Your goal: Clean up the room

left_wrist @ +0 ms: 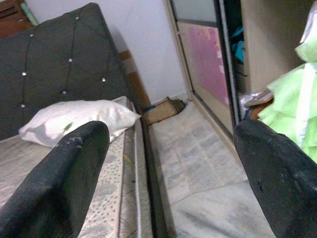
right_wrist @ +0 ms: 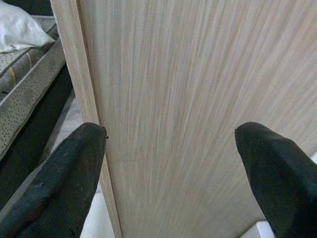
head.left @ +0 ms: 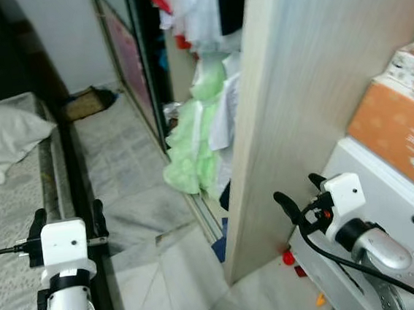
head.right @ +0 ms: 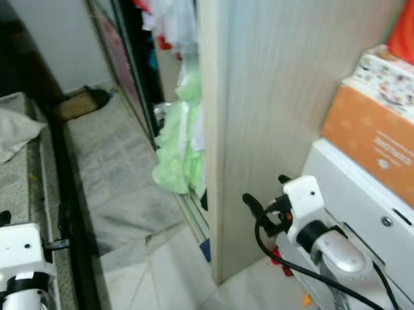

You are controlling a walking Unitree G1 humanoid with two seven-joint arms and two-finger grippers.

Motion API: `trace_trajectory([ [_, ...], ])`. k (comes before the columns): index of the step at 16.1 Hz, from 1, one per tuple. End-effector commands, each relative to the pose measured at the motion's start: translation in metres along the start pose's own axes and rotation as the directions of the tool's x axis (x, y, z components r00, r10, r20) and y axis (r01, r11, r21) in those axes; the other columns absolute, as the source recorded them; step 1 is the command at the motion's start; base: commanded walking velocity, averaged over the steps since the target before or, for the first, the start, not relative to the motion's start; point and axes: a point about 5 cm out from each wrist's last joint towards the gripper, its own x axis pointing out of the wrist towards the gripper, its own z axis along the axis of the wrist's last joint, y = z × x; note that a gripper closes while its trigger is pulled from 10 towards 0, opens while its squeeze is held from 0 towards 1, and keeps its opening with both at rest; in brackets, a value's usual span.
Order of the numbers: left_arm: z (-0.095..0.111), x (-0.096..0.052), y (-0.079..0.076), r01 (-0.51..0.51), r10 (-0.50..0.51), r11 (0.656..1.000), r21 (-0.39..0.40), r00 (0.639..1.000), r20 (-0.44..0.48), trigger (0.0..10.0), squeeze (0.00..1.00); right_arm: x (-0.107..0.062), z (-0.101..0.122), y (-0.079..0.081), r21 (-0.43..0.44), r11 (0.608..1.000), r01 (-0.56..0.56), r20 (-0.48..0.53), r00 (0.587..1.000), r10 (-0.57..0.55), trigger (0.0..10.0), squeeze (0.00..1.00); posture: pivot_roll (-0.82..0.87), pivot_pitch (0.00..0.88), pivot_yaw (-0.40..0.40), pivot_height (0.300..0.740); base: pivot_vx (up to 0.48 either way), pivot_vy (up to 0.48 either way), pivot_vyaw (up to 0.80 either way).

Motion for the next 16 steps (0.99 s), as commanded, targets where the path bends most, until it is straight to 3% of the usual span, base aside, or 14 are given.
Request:
trace_trajectory([
  [1,-0.0034,-0.0009,0.0007,0.006,-0.006,1.0,0.007,1.0,-0.02,10.0,0.0,0.0021,0.0024,0.0001,0.013,1.0,0.003,0.006,1.0,-0.003,10.0,0.0,-0.06,0.0,-0.034,0.74,-0.244,0.0,0.0],
  [6,-0.0032,-0.0007,0.0008,0.008,-0.007,1.0,0.008,1.0,-0.018,10.0,0.0,0.0046,0.0039,0.0027,0.017,1.0,-0.003,0.014,1.0,0.003,10.0,0.0,-0.06,0.0,-0.034,0.74,-0.247,0.0,0.0],
  [16,-0.0026,0.0014,-0.0003,0.008,-0.007,1.0,0.006,1.0,-0.017,10.0,0.0,0.011,0.0119,0.007,0.016,1.0,-0.02,0.038,0.999,0.019,10.0,0.0,-0.05,0.0,-0.034,0.74,0.0,0.0,0.0],
])
